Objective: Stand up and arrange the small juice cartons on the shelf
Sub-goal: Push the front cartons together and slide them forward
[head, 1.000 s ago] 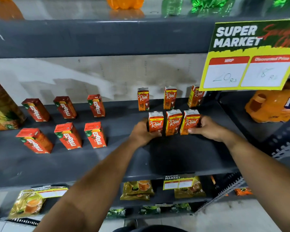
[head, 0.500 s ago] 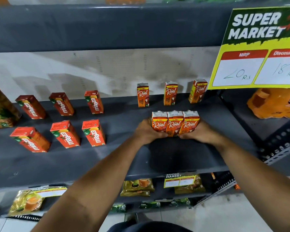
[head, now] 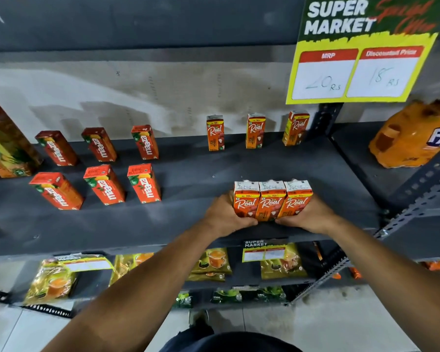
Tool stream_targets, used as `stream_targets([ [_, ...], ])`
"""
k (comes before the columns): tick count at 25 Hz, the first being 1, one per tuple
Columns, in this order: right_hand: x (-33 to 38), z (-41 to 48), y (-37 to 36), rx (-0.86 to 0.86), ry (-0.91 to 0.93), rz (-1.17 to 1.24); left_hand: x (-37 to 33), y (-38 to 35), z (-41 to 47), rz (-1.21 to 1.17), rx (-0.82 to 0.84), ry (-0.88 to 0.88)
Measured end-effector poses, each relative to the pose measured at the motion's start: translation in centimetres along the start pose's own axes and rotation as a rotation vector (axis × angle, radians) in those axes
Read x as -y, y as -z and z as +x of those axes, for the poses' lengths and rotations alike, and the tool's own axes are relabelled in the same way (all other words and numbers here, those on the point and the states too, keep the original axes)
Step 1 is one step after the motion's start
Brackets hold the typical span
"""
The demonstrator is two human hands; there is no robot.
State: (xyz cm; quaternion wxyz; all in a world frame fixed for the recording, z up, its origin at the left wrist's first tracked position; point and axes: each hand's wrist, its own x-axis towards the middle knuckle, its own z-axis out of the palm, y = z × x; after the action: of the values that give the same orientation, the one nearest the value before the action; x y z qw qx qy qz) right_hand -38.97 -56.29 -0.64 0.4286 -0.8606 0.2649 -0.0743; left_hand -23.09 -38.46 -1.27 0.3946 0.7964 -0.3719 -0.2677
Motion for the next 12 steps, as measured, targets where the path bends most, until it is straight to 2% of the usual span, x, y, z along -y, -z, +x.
stream_targets([
  [4, 0.3, -0.6, 0.1, 0.005, -0.020, 0.022, -0.5, -0.5, -0.6, -0.020, -0.079, 0.071],
  [12, -0.1, -1.2, 0.2, 0.009, -0.058, 0.030, -0.3, -1.4, -1.3, -0.043, -0.088, 0.093],
])
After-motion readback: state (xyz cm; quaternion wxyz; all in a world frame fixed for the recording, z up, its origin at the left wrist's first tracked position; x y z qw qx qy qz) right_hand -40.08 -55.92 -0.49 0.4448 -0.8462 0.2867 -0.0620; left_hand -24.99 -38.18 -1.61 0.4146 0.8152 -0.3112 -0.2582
